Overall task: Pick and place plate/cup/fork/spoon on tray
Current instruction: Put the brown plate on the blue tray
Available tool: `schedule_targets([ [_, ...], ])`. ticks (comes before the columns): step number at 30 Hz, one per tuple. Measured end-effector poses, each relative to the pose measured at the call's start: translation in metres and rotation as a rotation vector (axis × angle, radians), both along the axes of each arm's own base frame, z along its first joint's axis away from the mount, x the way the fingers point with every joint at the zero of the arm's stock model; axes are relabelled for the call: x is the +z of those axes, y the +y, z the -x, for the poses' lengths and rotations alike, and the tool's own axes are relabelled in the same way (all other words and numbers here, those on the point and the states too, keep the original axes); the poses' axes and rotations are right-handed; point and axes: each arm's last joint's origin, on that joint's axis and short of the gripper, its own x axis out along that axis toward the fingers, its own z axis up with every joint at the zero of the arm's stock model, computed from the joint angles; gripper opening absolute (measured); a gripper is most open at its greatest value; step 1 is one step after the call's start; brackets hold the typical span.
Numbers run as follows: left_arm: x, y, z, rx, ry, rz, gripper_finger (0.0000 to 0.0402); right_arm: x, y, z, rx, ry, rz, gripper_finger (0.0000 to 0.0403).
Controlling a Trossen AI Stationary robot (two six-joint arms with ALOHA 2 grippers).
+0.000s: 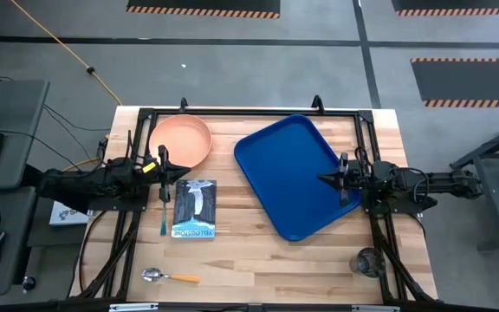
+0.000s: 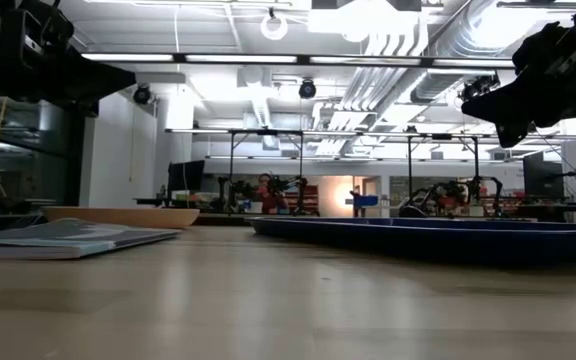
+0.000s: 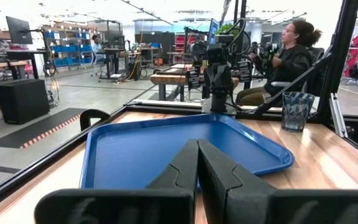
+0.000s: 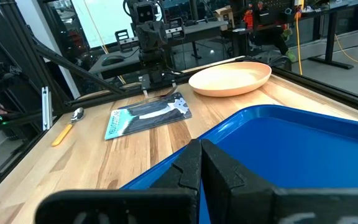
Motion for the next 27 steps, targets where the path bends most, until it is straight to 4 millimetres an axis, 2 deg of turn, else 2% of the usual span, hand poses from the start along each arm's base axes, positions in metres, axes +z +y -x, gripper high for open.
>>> schedule_targets([
  [27, -0.0016, 0.0, -0.0001, 0.0, 0.015, 0.0, 0.0, 0.0, 0.0, 0.0, 0.0, 0.0, 0.0, 0.0],
])
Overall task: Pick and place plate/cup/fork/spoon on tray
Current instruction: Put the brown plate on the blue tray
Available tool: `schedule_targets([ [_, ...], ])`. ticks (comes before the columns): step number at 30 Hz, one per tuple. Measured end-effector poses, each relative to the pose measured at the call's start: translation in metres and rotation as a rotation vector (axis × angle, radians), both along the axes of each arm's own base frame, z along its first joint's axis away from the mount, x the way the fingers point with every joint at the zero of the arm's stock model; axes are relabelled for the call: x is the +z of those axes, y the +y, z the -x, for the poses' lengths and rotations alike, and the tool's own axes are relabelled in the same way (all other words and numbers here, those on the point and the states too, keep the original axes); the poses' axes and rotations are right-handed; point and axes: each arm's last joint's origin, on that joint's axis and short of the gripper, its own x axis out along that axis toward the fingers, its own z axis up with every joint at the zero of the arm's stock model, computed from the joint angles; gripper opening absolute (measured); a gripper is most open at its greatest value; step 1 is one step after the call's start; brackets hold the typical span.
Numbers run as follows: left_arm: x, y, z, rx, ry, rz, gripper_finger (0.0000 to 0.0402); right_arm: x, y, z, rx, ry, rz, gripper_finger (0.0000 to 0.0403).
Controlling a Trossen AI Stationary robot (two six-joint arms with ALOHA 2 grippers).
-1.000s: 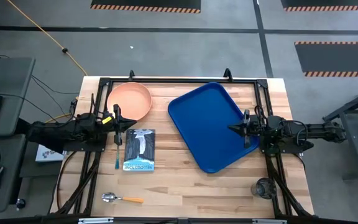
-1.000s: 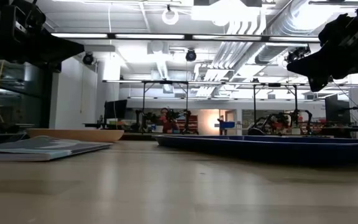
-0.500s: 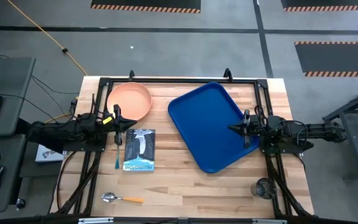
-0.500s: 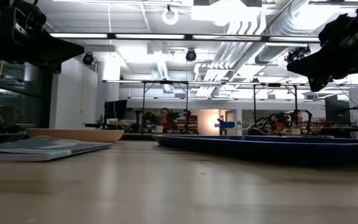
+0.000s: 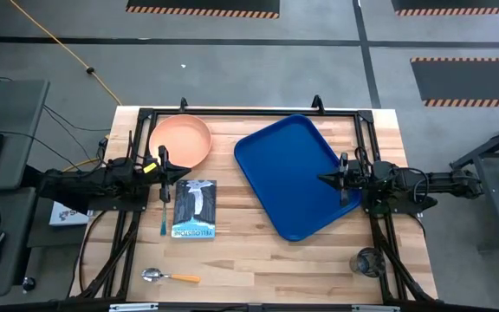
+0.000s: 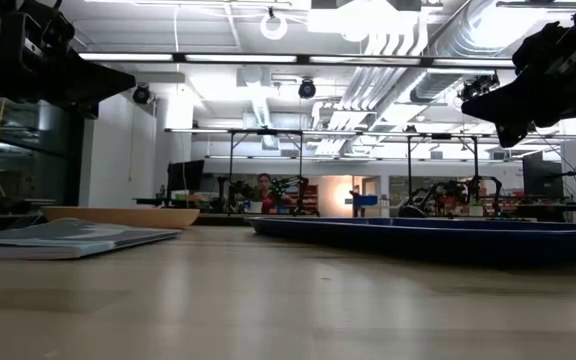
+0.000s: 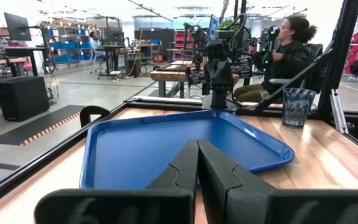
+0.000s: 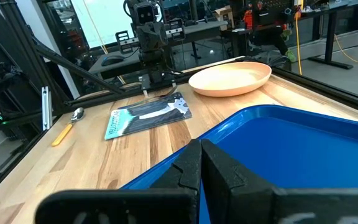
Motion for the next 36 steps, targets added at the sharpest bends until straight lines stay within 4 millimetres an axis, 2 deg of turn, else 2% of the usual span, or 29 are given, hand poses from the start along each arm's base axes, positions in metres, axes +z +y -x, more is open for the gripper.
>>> schedule_targets([
  [9, 0.002, 0.0, 0.0, 0.001, -0.016, 0.0, 0.0, 0.0, 0.0, 0.0, 0.0, 0.0, 0.0, 0.0],
  [15, 0.02, 0.001, 0.003, 0.024, -0.216, 0.023, 0.0, 0.0, 0.0, 0.0, 0.001, 0.0, 0.0, 0.0],
  [18, 0.023, 0.001, 0.004, 0.027, -0.256, 0.048, 0.0, 0.0, 0.0, 0.0, 0.0, 0.0, 0.0, 0.0],
  [22, 0.032, 0.004, 0.004, 0.124, -0.349, 0.105, 0.0, 0.0, 0.0, 0.0, 0.0, 0.0, 0.0, 0.0],
  [25, 0.031, 0.006, -0.005, 0.185, -0.269, 0.128, 0.0003, 0.0, 0.0, 0.0, 0.0, -0.001, 0.0, 0.0],
  [28, 0.043, 0.007, -0.022, 0.222, -0.158, 0.141, 0.0012, 0.0, 0.0, 0.0, 0.0, 0.0, 0.0, 0.0],
  [33, 0.073, 0.016, -0.063, 0.366, 0.204, 0.056, 0.0042, 0.0, 0.0, 0.0, 0.0, 0.0, 0.0, 0.0],
  [36, 0.081, 0.027, -0.083, 0.49, 0.452, 0.07, 0.0069, 0.0, 0.0, 0.0, 0.001, -0.001, 0.0, 0.0],
])
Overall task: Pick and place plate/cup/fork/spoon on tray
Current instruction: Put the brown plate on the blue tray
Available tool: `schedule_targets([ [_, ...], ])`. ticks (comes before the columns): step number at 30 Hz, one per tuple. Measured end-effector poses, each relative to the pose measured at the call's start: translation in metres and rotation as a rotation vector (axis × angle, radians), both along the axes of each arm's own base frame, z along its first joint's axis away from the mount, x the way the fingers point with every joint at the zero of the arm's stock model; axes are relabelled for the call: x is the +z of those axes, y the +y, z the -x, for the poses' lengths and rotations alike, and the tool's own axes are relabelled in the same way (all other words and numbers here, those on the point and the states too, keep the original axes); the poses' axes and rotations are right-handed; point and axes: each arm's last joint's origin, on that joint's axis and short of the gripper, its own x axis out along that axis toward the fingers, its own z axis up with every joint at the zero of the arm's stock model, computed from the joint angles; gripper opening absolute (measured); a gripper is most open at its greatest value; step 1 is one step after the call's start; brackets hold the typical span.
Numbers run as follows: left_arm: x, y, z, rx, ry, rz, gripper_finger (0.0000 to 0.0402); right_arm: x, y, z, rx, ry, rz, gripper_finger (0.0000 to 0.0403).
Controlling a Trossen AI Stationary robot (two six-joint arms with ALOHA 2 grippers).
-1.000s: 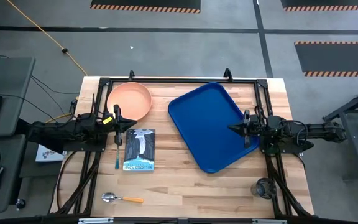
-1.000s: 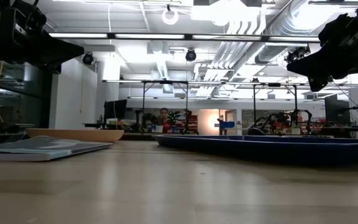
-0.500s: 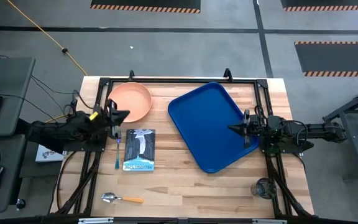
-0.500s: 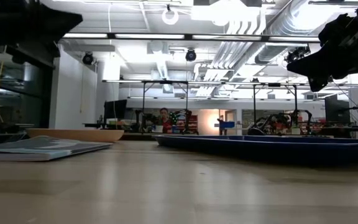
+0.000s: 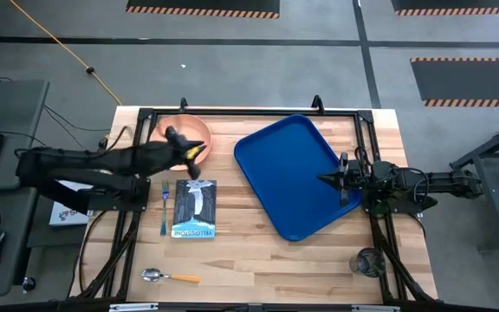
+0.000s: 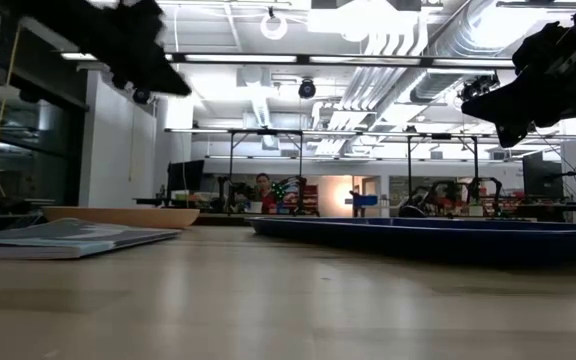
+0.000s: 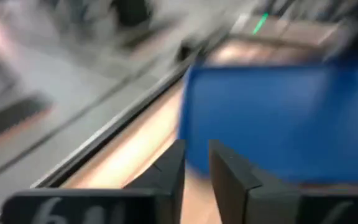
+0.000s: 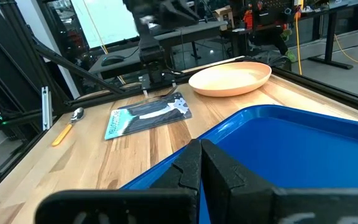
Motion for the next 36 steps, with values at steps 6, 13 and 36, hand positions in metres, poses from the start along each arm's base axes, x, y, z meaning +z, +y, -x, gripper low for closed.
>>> schedule_targets([
  [6, -0.019, 0.022, -0.027, 0.153, 0.306, 0.225, 0.013, 0.0, 0.0, 0.0, 0.0, 0.001, 0.0, 0.0],
  [13, -0.06, 0.036, -0.046, 0.126, 0.455, 0.421, 0.0186, 0.0, 0.0, 0.0, 0.0, 0.001, 0.0, 0.0],
  [36, -0.12, 0.077, -0.051, 0.327, 0.628, 0.53, 0.0212, 0.0, 0.0, 0.0, 0.0, 0.001, 0.0, 0.0],
])
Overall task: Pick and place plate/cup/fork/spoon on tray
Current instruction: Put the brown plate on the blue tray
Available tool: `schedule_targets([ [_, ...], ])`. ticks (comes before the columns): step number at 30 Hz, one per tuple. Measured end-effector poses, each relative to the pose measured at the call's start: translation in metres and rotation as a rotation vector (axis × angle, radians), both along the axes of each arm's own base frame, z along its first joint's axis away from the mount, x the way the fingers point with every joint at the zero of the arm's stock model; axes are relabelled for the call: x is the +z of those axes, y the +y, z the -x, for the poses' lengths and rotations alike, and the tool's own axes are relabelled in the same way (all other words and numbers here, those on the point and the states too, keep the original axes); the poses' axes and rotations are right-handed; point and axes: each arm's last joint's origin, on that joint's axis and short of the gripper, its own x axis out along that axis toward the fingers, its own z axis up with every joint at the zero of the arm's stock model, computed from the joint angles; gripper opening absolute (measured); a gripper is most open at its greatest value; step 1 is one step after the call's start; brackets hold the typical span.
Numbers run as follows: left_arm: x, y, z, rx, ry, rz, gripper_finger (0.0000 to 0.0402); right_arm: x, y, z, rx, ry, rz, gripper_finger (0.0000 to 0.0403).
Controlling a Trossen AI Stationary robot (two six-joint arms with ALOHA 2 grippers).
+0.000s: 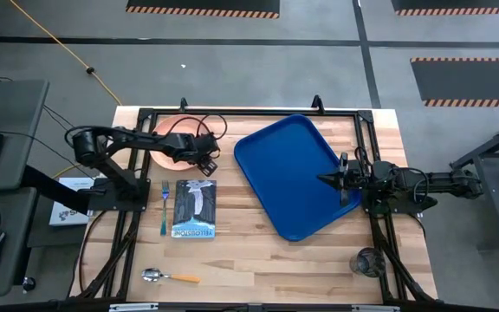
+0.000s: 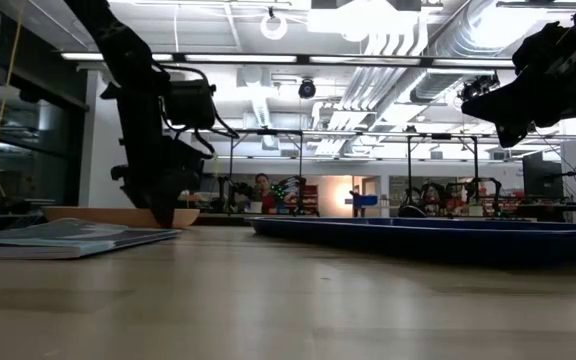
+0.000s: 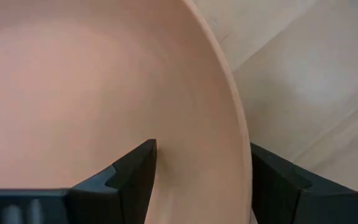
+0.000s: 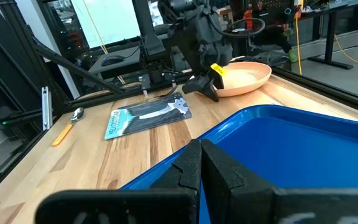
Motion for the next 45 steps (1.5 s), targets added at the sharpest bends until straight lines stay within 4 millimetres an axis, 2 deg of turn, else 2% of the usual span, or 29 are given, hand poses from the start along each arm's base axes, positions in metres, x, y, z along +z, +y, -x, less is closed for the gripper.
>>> schedule_targets([
  [7, -0.002, 0.002, 0.0, 0.009, 0.005, 0.006, 0.0211, 0.0, 0.0, 0.0, 0.0, 0.0, 0.0, 0.0],
  [10, -0.001, 0.002, 0.001, 0.019, -0.004, 0.01, 0.0197, 0.0, 0.0, 0.0, 0.0, 0.0, 0.0, 0.0],
  [14, -0.001, 0.001, 0.001, 0.006, -0.005, 0.029, 0.0148, 0.0, 0.0, 0.0, 0.0, 0.0, 0.0, 0.0],
  [21, 0.002, 0.003, 0.0, -0.025, 0.029, -0.02, 0.0027, 0.0, 0.0, 0.0, 0.0, 0.0, 0.0, 0.0],
  [23, 0.005, 0.002, -0.003, -0.042, 0.037, -0.045, 0.0012, 0.0, 0.0, 0.0, 0.0, 0.0, 0.0, 0.0],
  [26, 0.013, 0.0, -0.009, -0.062, 0.048, -0.054, 0.0016, 0.0, 0.0, 0.0, 0.0, 0.0, 0.0, 0.0],
  [32, 0.046, -0.012, -0.033, -0.151, 0.085, -0.16, 0.0004, 0.0, 0.0, 0.0, 0.0, 0.0, 0.0, 0.0],
  [37, 0.091, -0.03, -0.063, -0.309, 0.073, -0.333, 0.0004, 0.0, 0.0, 0.0, 0.0, -0.001, 0.0, 0.0],
  [45, 0.16, -0.07, -0.102, -0.594, 0.02, -0.664, 0.0003, 0.0, 0.0, 0.0, 0.0, 0.0, 0.0, 0.0],
])
